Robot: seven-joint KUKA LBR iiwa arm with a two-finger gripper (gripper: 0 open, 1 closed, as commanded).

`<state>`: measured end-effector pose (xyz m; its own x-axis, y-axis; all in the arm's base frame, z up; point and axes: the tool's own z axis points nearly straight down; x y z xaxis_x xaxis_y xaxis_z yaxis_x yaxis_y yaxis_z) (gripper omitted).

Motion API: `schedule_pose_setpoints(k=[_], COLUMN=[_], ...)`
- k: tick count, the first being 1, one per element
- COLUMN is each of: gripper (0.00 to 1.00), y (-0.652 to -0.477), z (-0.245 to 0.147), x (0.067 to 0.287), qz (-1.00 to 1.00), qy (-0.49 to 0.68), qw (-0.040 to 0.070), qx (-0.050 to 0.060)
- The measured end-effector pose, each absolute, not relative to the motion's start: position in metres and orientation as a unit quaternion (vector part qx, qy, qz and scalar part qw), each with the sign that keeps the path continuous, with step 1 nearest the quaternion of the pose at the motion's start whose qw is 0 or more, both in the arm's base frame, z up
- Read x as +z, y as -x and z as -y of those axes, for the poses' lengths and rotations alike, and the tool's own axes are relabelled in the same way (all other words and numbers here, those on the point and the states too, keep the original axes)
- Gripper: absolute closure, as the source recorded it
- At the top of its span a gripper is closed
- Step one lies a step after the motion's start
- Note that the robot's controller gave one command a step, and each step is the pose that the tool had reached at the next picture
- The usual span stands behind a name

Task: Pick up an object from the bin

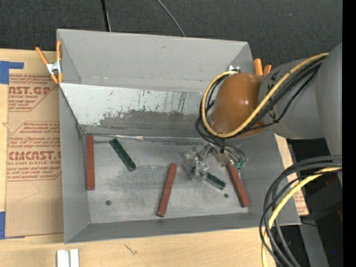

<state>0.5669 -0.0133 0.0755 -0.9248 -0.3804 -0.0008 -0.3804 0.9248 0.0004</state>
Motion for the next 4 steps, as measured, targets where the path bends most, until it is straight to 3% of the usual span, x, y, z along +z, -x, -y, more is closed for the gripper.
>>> schedule_pose_setpoints(k=[1,2,3,4], gripper=[0.00,1.00,0.00,1.00], y=[-0.5669,-0.5669,-0.5669,-0.5669], z=[0.0133,0.0133,0.0133,0.0133], x=[0.0755,0.0755,0.0755,0.0755], qz=[-0.981,-0.981,-0.981,-0.981], qy=[0.194,0.194,0.194,0.194], qw=[0.000,0.000,0.000,0.000], qx=[0.000,0.000,0.000,0.000])
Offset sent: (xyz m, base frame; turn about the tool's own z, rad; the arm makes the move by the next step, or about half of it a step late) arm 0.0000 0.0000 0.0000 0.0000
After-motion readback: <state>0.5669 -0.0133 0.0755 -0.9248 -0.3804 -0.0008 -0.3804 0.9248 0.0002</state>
